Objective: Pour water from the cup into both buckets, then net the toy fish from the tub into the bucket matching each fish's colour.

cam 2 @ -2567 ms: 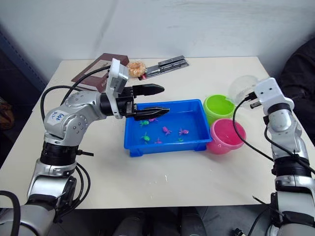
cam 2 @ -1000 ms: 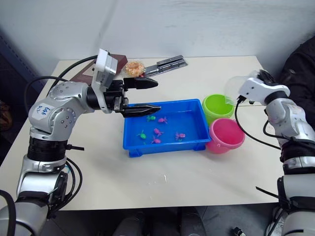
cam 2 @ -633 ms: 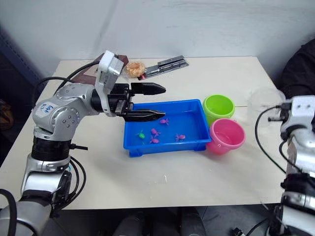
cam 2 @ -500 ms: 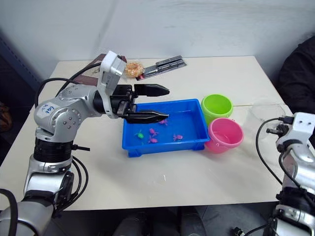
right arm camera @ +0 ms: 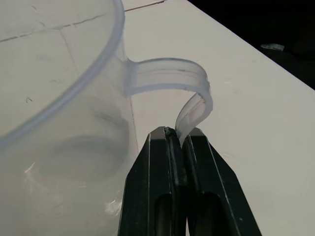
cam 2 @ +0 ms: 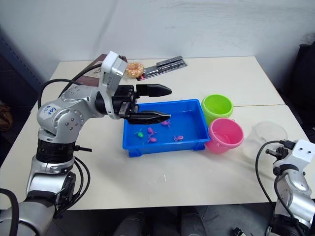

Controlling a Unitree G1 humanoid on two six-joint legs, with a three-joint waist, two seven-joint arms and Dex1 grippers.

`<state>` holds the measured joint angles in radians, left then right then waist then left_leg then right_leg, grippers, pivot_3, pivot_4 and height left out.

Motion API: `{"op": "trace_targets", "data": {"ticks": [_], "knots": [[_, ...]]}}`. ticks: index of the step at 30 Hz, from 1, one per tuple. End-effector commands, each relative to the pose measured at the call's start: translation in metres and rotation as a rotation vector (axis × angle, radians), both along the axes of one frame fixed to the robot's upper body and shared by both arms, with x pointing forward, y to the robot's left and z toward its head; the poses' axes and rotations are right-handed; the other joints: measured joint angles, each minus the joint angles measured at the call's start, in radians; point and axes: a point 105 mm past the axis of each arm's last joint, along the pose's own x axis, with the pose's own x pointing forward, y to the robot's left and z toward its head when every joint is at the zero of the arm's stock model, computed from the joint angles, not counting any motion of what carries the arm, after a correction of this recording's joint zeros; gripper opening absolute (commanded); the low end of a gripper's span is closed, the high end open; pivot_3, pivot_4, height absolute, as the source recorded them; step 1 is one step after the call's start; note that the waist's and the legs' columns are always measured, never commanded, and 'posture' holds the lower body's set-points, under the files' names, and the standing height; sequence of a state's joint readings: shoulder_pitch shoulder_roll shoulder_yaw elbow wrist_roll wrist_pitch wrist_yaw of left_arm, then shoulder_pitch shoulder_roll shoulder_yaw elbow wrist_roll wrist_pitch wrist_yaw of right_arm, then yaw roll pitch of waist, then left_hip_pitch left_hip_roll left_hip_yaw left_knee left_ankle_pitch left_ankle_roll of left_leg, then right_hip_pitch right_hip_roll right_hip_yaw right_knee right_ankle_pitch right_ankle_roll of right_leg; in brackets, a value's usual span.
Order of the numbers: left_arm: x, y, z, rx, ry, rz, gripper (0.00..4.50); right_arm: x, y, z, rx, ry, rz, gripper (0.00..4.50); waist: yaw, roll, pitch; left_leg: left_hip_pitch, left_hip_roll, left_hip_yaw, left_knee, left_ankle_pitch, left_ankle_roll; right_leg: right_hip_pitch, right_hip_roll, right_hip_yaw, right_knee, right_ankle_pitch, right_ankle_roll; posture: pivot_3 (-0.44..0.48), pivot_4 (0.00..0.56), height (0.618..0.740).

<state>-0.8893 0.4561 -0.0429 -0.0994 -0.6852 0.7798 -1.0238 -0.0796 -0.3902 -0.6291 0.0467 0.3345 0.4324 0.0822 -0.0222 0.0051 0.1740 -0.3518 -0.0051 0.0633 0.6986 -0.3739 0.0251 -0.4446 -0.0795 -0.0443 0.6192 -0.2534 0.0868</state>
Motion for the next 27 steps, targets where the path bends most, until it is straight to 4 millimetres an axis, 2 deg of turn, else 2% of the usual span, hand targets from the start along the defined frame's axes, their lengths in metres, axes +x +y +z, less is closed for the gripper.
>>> {"op": "trace_targets", "data": {"ticks": [1, 3, 6, 10, 13, 17, 20, 22, 27], "knots": [[-0.002, 0.002, 0.004, -0.009, -0.020, -0.017, 4.50, -0.010, 0.002, 0.016, -0.064, -0.057, 0.011, 1.06, 0.005, 0.000, 0.000, 0.000, 0.000, 0.000, 0.000, 0.000, 0.000, 0.000, 0.000, 0.000, 0.000, 0.000, 0.000, 0.000, 0.150, 0.740], [-0.002, 0.001, 0.003, -0.004, -0.024, -0.026, 4.50, -0.018, 0.003, 0.018, -0.083, -0.055, 0.009, 2.12, 0.010, 0.000, 0.000, 0.000, 0.000, 0.000, 0.000, 0.000, 0.000, 0.000, 0.000, 0.000, 0.000, 0.000, 0.000, 0.000, 0.150, 0.740], [-0.002, -0.001, 0.003, 0.002, -0.028, -0.040, 4.50, -0.032, 0.003, 0.022, -0.121, -0.028, 0.014, 3.33, 0.018, 0.000, 0.000, 0.000, 0.000, 0.000, 0.000, 0.000, 0.000, 0.000, 0.000, 0.001, 0.000, 0.000, 0.000, 0.000, 0.150, 0.740], [0.000, -0.003, 0.003, 0.005, -0.034, -0.050, 4.50, -0.052, 0.008, 0.027, -0.173, 0.017, 0.061, 3.33, 0.022, 0.000, 0.000, 0.000, 0.000, 0.000, 0.000, 0.000, 0.000, 0.000, 0.000, 0.001, 0.000, 0.000, 0.000, 0.000, 0.150, 0.740], [0.002, -0.001, 0.000, 0.008, -0.031, -0.050, 4.50, -0.063, 0.015, 0.042, -0.225, 0.018, 0.137, 3.33, 0.022, 0.000, 0.000, 0.000, -0.001, 0.000, 0.000, 0.000, 0.001, 0.000, 0.000, 0.001, 0.000, 0.000, 0.000, 0.000, 0.150, 0.740], [0.004, 0.001, -0.002, 0.001, -0.011, -0.054, 4.50, -0.063, 0.033, 0.065, -0.248, -0.015, 0.318, 4.44, 0.019, 0.000, 0.000, 0.000, -0.001, 0.000, 0.000, 0.000, 0.002, 0.000, 0.001, 0.001, -0.001, 0.000, 0.000, 0.000, 0.150, 0.740], [0.006, 0.005, -0.005, 0.010, -0.005, -0.032, 4.50, -0.055, 0.068, 0.089, -0.251, -0.067, 0.580, 4.44, 0.019, 0.000, 0.000, 0.000, 0.000, 0.000, 0.000, 0.000, 0.002, 0.000, 0.001, 0.002, -0.001, 0.000, 0.000, 0.000, 0.150, 0.740], [0.008, 0.015, -0.006, 0.013, 0.015, 0.012, 4.50, -0.045, 0.105, 0.106, -0.259, -0.089, 0.835, 4.44, 0.018, -0.001, 0.001, 0.001, -0.001, 0.000, 0.000, 0.000, 0.003, 0.000, 0.002, 0.002, -0.001, 0.000, 0.000, 0.000, 0.150, 0.740], [0.013, 0.043, -0.011, 0.004, 0.064, 0.205, 4.50, -0.020, 0.179, 0.123, -0.318, -0.121, 1.306, 4.44, 0.016, -0.007, 0.004, 0.001, 0.000, -0.002, 0.000, -0.001, 0.003, 0.001, 0.001, 0.003, -0.001, 0.000, 0.000, 0.000, 0.150, 0.740]]}}
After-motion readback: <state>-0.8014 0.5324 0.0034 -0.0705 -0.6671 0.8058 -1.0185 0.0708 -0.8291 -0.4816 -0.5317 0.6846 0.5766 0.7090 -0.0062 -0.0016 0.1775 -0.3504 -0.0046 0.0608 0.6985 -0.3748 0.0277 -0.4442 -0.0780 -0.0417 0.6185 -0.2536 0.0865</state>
